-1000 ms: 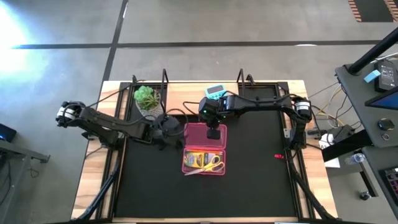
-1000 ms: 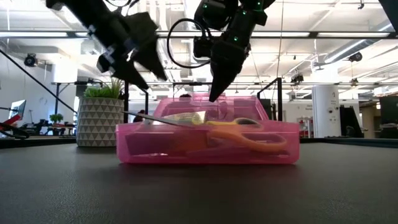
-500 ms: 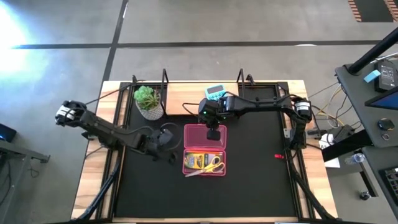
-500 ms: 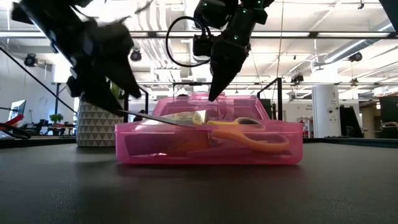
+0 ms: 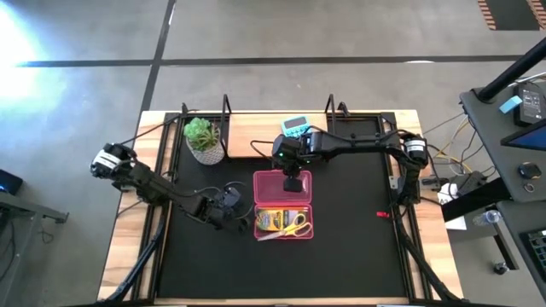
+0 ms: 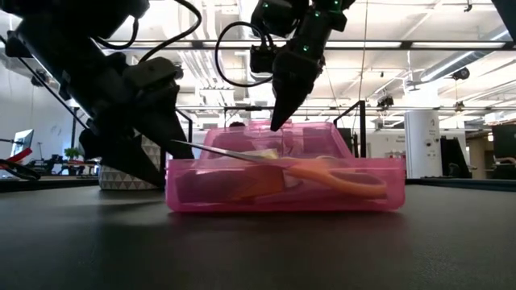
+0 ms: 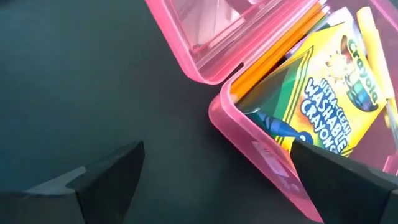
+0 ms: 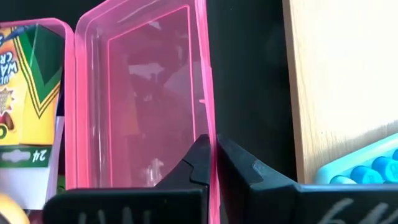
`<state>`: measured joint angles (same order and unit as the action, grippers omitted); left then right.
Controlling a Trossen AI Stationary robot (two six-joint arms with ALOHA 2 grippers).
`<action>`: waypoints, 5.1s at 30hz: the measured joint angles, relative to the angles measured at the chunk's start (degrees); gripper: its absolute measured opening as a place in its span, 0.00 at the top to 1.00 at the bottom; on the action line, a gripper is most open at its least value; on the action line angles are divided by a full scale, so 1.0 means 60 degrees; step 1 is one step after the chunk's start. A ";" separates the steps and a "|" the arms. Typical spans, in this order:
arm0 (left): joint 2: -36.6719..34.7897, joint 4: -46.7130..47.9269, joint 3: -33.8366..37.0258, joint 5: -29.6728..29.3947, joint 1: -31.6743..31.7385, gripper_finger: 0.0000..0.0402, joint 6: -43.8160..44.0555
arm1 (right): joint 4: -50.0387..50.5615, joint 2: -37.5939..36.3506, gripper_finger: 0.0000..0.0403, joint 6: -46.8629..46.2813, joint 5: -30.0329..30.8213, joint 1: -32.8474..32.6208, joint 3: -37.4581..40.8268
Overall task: Pack school essentials
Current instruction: Close the red supply box
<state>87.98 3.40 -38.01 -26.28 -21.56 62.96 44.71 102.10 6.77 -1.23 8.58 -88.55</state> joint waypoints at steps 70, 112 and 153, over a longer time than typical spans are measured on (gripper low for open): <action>0.0035 -0.0391 0.0130 -0.0370 0.0022 0.03 -0.0182 | -0.5178 -0.4109 0.72 -1.0642 0.2716 -0.1049 0.8597; 0.0676 -0.0189 -0.0060 0.0047 0.0033 0.03 -0.0270 | -0.6629 -0.5232 0.72 -0.8379 0.1831 -0.1308 0.8608; 0.0671 0.0681 -0.0203 0.0385 0.0291 0.03 0.0193 | -0.8684 -0.5384 0.73 -0.5946 0.0764 -0.1725 0.8593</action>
<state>92.01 7.49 -39.23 -23.97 -19.81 64.12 -7.40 69.80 -28.91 3.36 -1.77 -36.99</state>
